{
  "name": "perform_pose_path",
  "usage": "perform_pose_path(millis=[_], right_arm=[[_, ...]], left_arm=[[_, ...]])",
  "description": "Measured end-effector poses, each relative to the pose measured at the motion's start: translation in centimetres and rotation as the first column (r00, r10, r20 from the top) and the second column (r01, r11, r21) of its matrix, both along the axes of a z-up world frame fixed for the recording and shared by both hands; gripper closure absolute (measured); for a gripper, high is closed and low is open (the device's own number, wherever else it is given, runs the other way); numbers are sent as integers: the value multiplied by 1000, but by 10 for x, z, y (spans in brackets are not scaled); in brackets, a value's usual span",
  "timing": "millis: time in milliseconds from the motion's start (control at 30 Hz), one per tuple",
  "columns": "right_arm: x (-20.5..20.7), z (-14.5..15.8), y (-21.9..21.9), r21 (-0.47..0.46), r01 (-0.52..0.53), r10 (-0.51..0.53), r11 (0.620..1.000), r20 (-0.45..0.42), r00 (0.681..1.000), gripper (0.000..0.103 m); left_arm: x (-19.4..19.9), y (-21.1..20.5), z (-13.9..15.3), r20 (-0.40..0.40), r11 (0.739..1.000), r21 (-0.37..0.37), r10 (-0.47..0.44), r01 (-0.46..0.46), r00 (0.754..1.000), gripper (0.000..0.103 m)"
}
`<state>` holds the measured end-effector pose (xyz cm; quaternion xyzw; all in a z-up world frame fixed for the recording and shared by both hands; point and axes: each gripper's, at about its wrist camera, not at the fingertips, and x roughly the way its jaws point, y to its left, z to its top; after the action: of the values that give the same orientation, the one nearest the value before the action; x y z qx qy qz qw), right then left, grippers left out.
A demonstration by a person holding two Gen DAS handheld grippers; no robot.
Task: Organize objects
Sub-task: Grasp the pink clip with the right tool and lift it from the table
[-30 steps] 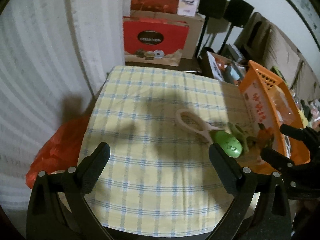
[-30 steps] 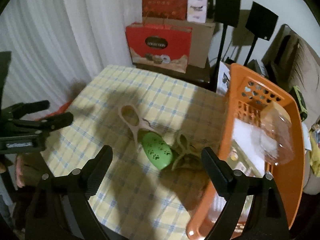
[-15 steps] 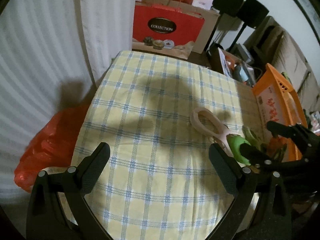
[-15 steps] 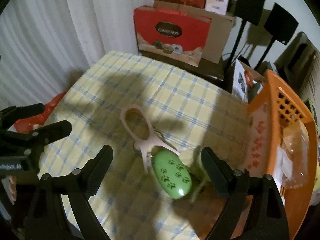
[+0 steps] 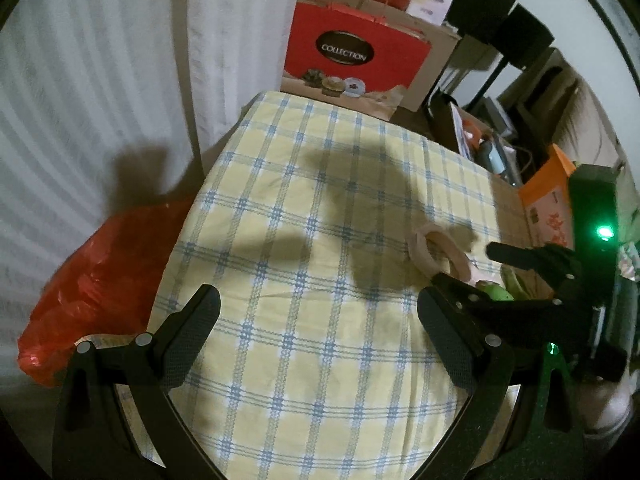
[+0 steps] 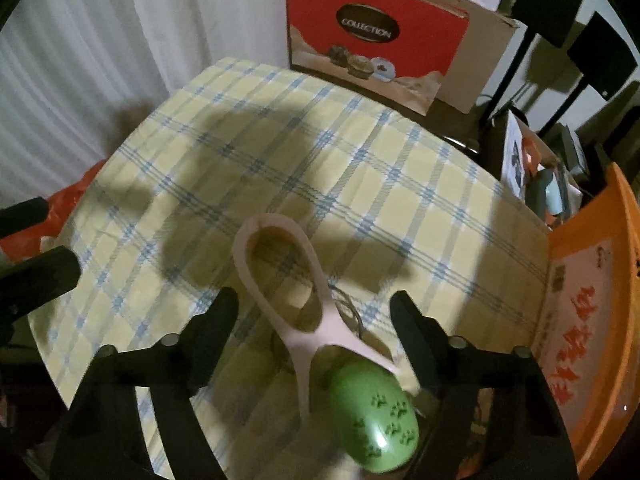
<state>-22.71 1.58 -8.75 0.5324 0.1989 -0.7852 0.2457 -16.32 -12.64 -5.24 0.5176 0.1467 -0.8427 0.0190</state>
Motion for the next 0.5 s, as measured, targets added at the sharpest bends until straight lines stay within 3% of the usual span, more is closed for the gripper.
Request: perform_pose_path(millis=[100,233,500], right_arm=[[-4,-8,-2,-11,1,-1,1000,34,999,45],[-2,-5,-2,-30,3,-3,1000,20,1000,54],[-5,15,10,-161,56,-48,985,53,997,54]], left_arm=[[0,-1,-2,3,1000,25,-4,4,1000,4],[0,-1,-4,6,996,85,-6,6,1000,4],[11,15,-6,-15,988,145,-56,57,998,4]])
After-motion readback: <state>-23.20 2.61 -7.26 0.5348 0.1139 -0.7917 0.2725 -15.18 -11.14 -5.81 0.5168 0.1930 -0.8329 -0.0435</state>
